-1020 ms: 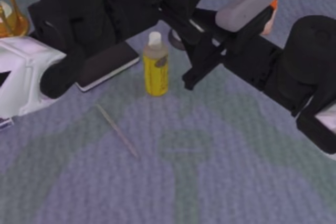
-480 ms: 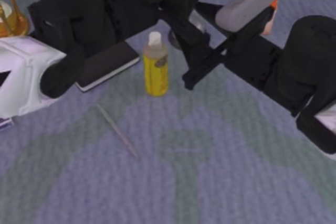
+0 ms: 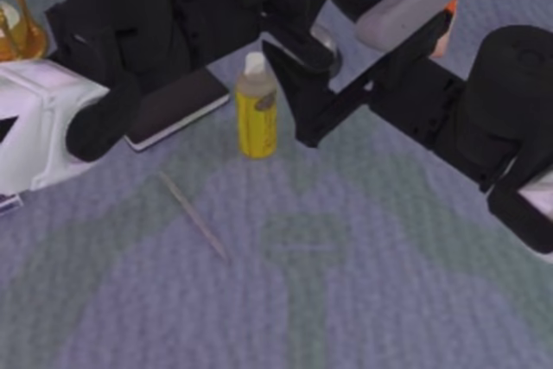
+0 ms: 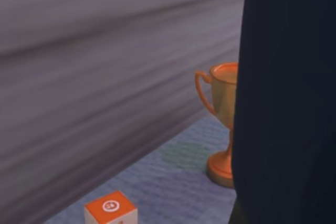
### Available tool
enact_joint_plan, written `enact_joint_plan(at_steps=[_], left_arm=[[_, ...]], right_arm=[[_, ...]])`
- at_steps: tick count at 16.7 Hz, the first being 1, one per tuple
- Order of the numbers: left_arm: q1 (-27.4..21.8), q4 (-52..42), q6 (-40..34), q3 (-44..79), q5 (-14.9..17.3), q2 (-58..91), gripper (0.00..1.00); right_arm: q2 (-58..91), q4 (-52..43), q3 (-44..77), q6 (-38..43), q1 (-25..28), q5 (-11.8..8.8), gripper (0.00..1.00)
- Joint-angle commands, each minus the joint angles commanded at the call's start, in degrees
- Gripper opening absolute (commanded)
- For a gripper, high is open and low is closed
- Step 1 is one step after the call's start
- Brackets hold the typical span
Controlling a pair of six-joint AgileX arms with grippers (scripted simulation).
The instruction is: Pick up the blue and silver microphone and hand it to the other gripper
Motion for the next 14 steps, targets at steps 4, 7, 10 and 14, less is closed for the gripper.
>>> enact_joint_plan(at_steps=[4,7,10,14], left_arm=[[0.1,0.0,0.1,-0.1,0.1,-0.1,0.0],[2.5,-0.3,0.1,-1.4,2.3,-1.4,0.0],[6.6,-0.5,0.5,-3.3,5.6,-3.6,0.0],[9.3,-0.7,0.4,-4.7,8.1,-5.1,0.0]], right_arm=[[-0.2,-0.1,-0.2,0.0,0.0,0.0,1.0],[-4.4,-0.6,-4.2,0.0,-1.1,-0.3,1.0],[-11.8,-1.2,-10.5,0.1,-1.7,-1.7,1.0],[-15.9,-1.5,-14.4,0.1,-1.9,-2.8,1.0]])
